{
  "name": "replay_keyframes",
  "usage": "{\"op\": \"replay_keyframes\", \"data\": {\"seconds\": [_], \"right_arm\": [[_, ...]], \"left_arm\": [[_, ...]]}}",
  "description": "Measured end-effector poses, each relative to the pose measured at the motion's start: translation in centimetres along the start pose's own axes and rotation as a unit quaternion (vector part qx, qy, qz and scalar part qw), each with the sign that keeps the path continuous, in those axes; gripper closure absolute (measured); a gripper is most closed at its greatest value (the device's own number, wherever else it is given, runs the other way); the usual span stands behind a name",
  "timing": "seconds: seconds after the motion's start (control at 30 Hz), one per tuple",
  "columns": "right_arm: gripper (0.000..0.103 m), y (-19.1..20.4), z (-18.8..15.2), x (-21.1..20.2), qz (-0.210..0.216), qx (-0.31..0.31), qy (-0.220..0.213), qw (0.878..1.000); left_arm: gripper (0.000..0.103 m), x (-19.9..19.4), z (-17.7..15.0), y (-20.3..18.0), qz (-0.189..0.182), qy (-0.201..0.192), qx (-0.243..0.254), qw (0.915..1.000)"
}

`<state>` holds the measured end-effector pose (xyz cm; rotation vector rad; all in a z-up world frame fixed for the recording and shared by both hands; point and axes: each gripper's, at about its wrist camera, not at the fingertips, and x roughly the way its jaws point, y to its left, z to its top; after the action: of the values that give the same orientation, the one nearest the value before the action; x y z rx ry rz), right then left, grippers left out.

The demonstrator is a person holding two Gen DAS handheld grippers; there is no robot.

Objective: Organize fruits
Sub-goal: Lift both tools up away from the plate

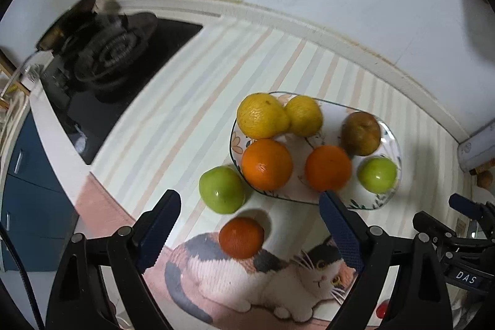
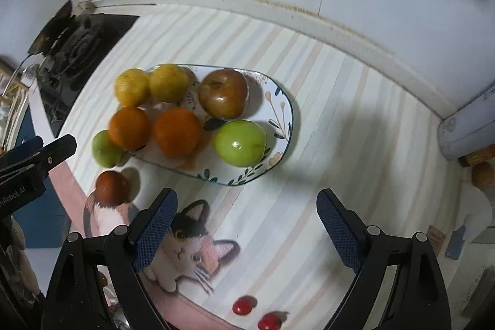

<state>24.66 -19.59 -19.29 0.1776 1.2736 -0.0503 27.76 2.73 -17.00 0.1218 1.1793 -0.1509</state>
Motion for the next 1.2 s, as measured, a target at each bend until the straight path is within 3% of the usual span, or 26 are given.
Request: {"op": "replay_keyframes", "data": {"seconds": [0.2,0.67,1.2], "right_arm": [[0.009,0.3,-2.2,-4.7,0.002,-0.015,-0.036,0.999],[0.009,0.0,-6.2,-15.2,0.012,-0.028,-0.112,0.993],[0.009,-1.0,-9.3,-20.6,0.034,-0.027,-0.143,0.989]], "left_arm": [[0.012,-4.7,-1.4,-0.9,-0.002,-0.044,0.006,0.9990],[0.012,-12.6,-5.1,-2.5,-0.027,-0.097,-0.001,0.9949],[0.012,-18.0,-7.9,-4.4,-0.034,-0.141,0.004,0.9895]]}}
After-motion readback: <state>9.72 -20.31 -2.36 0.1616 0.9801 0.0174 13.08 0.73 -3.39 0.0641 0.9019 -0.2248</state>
